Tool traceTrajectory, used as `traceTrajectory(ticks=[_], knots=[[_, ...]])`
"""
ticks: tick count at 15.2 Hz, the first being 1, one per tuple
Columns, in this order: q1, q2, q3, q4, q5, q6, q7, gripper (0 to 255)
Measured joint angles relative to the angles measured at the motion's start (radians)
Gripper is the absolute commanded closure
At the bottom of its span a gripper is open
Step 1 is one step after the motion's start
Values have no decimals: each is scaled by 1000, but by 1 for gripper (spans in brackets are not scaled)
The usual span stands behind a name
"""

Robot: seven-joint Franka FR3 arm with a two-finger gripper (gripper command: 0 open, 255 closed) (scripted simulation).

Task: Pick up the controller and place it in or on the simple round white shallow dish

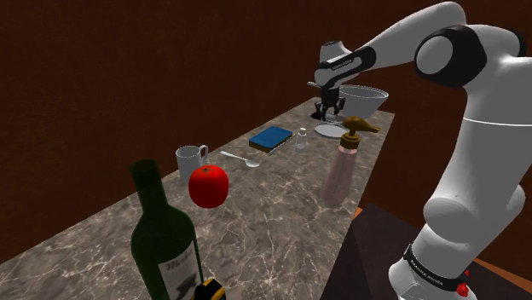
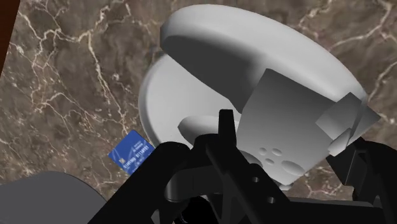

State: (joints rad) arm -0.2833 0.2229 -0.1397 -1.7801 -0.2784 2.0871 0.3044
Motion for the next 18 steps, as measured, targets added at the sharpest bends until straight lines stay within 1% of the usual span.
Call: traceTrajectory(ticks=[6,8,18], knots=[[-73,186,-22,255,54,-43,-119,255],[-78,208,-22,266,57,-31,-122,255],[-83,256,-23,207,52,74,-101,255]])
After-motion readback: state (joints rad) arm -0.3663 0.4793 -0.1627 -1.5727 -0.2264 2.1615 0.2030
